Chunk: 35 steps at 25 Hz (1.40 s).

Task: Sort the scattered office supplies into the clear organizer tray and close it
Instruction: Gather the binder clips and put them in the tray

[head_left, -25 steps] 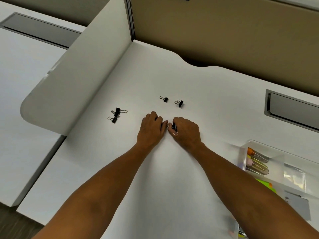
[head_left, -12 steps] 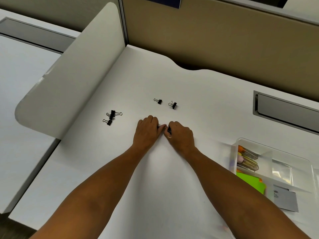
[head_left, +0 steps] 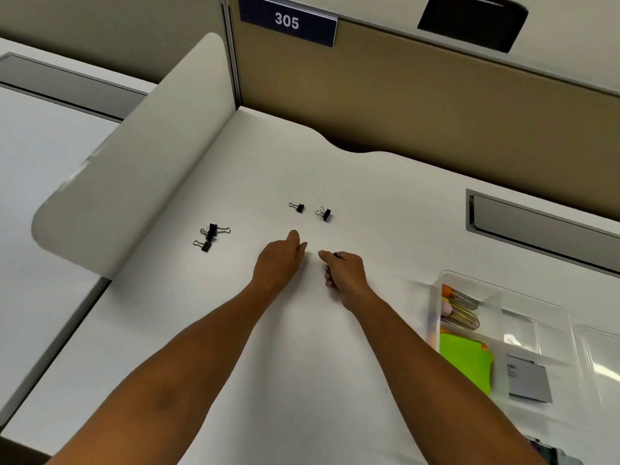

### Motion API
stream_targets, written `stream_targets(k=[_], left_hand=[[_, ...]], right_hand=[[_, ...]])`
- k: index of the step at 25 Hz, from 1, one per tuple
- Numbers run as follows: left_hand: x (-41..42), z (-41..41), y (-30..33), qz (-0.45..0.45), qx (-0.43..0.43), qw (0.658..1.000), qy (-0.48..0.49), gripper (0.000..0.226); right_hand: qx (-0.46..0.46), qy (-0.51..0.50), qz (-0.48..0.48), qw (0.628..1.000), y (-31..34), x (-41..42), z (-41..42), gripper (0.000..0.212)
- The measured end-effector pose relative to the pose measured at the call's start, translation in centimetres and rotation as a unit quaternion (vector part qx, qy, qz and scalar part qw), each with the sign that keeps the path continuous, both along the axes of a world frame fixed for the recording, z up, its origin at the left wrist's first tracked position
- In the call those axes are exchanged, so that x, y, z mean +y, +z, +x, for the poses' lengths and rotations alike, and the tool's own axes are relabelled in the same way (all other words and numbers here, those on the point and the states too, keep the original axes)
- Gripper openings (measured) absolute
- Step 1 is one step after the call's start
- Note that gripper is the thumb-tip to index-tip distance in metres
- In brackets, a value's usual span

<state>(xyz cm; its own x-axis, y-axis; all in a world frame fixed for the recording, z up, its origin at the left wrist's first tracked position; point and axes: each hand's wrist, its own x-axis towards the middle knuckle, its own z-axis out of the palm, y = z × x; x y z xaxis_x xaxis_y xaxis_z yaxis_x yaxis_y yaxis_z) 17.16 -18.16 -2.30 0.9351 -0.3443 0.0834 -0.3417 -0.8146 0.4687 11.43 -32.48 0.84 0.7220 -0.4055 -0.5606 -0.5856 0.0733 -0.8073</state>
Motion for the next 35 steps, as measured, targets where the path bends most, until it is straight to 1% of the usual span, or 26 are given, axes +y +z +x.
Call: stream_targets(k=[2, 4, 5, 6, 7, 9, 10, 11, 12, 13, 14, 16, 19, 20, 21, 26, 28, 30, 32, 33, 35], left_hand=[[0.4, -0.4, 0.2, -0.123, 0.072, 0.988, 0.064, 0.023], [0.3, -1.5, 1.2, -0.241, 0.14, 0.953, 0.117, 0.023], [0.0, -2.0, 1.7, -0.294, 0.178, 0.928, 0.145, 0.027], [-0.2, -2.5, 2.3, -0.351, 0.226, 0.892, 0.173, 0.032], [-0.5, -3.2, 2.8, -0.409, 0.282, 0.845, 0.198, 0.035], [-0.7, -4.4, 4.0, -0.513, 0.398, 0.722, 0.242, 0.038], [-0.8, -4.9, 4.5, -0.558, 0.44, 0.657, 0.252, 0.039], [-0.8, -5.5, 5.1, -0.6, 0.466, 0.598, 0.255, 0.04], [-0.8, -6.1, 5.6, -0.636, 0.482, 0.548, 0.252, 0.042], [-0.7, -6.7, 6.2, -0.663, 0.491, 0.51, 0.243, 0.046], [-0.8, -7.3, 6.7, -0.683, 0.496, 0.483, 0.234, 0.049], [-0.8, -8.5, 7.8, -0.711, 0.499, 0.441, 0.224, 0.053], [-1.3, -10.2, 8.9, -0.739, 0.499, 0.387, 0.236, 0.055], [-1.6, -10.8, 9.2, -0.744, 0.496, 0.377, 0.24, 0.054], [-2.0, -11.4, 9.6, -0.747, 0.493, 0.375, 0.244, 0.053], [-4.4, -13.8, 11.0, -0.746, 0.475, 0.392, 0.254, 0.038], [-5.7, -14.8, 11.5, -0.735, 0.482, 0.408, 0.246, 0.036], [-7.2, -15.8, 12.0, -0.724, 0.48, 0.43, 0.246, 0.032], [-8.9, -16.6, 12.5, -0.717, 0.477, 0.446, 0.243, 0.022], [-9.7, -17.0, 12.7, -0.714, 0.479, 0.451, 0.239, 0.015], [-11.2, -17.7, 13.1, -0.71, 0.486, 0.453, 0.233, 0.008]], right_hand=[[0.015, -0.029, 0.093, 0.995, 0.5, -0.3, -0.9, 0.025], [0.014, -0.053, 0.159, 0.986, 1.3, -0.6, -1.9, 0.019], [0.011, -0.062, 0.18, 0.982, 1.7, -0.7, -2.3, 0.018], [0.007, -0.067, 0.198, 0.978, 2.1, -0.8, -2.8, 0.017], [0.003, -0.069, 0.213, 0.975, 2.6, -0.8, -3.3, 0.017], [-0.006, -0.069, 0.238, 0.969, 3.5, -0.8, -4.5, 0.016], [-0.012, -0.071, 0.248, 0.966, 3.9, -0.7, -5.0, 0.016], [-0.02, -0.074, 0.257, 0.963, 4.4, -0.7, -5.6, 0.015], [-0.029, -0.08, 0.267, 0.96, 4.8, -0.7, -6.2, 0.015], [-0.04, -0.088, 0.279, 0.956, 5.2, -0.7, -6.8, 0.015], [-0.05, -0.095, 0.29, 0.951, 5.6, -0.8, -7.4, 0.016], [-0.066, -0.101, 0.312, 0.942, 6.3, -1.0, -8.6, 0.018], [-0.083, -0.125, 0.349, 0.925, 7.2, -1.4, -10.2, 0.025], [-0.091, -0.138, 0.367, 0.916, 7.5, -1.7, -10.7, 0.027], [-0.102, -0.149, 0.385, 0.905, 7.8, -2.1, -11.2, 0.03], [-0.149, -0.178, 0.438, 0.869, 9.1, -4.5, -13.5, 0.051], [-0.157, -0.19, 0.455, 0.856, 9.5, -5.8, -14.4, 0.056], [-0.16, -0.199, 0.465, 0.848, 9.7, -7.1, -15.2, 0.051], [-0.16, -0.203, 0.459, 0.85, 9.9, -8.4, -16.0, 0.035], [-0.16, -0.204, 0.453, 0.853, 10.0, -9.1, -16.5, 0.028], [-0.162, -0.207, 0.445, 0.856, 10.1, -10.4, -17.5, 0.022]])
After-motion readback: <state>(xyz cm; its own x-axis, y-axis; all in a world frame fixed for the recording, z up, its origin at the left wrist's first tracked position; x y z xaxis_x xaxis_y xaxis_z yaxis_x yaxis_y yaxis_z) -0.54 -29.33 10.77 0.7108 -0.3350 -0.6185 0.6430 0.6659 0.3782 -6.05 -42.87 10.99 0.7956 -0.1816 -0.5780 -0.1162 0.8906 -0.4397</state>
